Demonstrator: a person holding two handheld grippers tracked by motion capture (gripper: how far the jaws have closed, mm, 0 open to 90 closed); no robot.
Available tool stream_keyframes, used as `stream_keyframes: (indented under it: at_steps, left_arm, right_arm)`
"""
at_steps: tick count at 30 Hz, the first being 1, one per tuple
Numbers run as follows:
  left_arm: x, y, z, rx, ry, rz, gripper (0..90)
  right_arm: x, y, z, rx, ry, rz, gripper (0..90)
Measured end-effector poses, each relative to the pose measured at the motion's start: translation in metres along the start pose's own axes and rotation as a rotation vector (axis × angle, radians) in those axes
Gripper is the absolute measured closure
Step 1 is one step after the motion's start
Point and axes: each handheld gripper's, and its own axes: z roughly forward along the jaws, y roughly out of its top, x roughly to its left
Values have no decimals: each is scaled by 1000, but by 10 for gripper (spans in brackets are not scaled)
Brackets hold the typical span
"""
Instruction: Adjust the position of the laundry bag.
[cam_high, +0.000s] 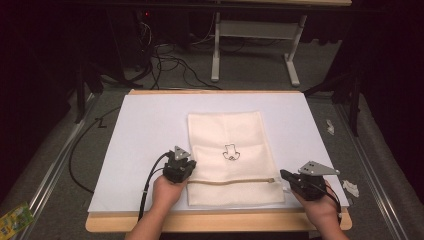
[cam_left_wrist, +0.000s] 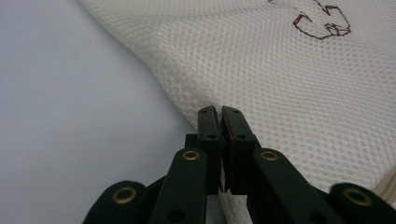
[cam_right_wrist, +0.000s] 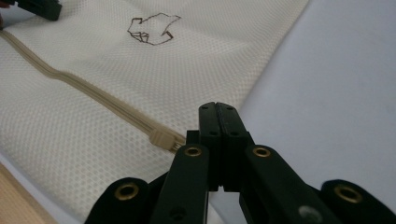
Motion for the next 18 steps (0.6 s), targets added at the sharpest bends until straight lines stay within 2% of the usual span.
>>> stream_keyframes:
  at_steps: [3,5,9,10,11,12,15,16,18]
  left_arm:
    - [3,1,2,-19,18,-21,872]
    - [3,-1,3,-20,23,-13,851]
    - [5,-4,-1,-33,1,-16,643]
    - [5,-5,-4,-50,-5,-12,643]
    - [5,-6,-10,-77,-1,2,570]
    - [5,-7,-13,-90,3,3,544]
    - [6,-7,-20,-116,0,3,505]
    - [6,-7,-24,-141,-4,-6,496]
    - [6,-7,-27,-156,-19,-17,489]
  right_arm:
    - [-4,-2,0,9,-1,24,900]
    - [-4,-4,1,18,6,29,893]
    - [-1,-5,5,34,18,19,809]
    - [-1,-5,5,34,18,19,809]
    - [0,-6,9,47,17,17,745]
    - [1,-6,10,54,20,26,720]
    - [1,-7,14,63,29,43,687]
    - [1,-8,17,69,31,53,657]
    - [0,-9,21,83,43,70,634]
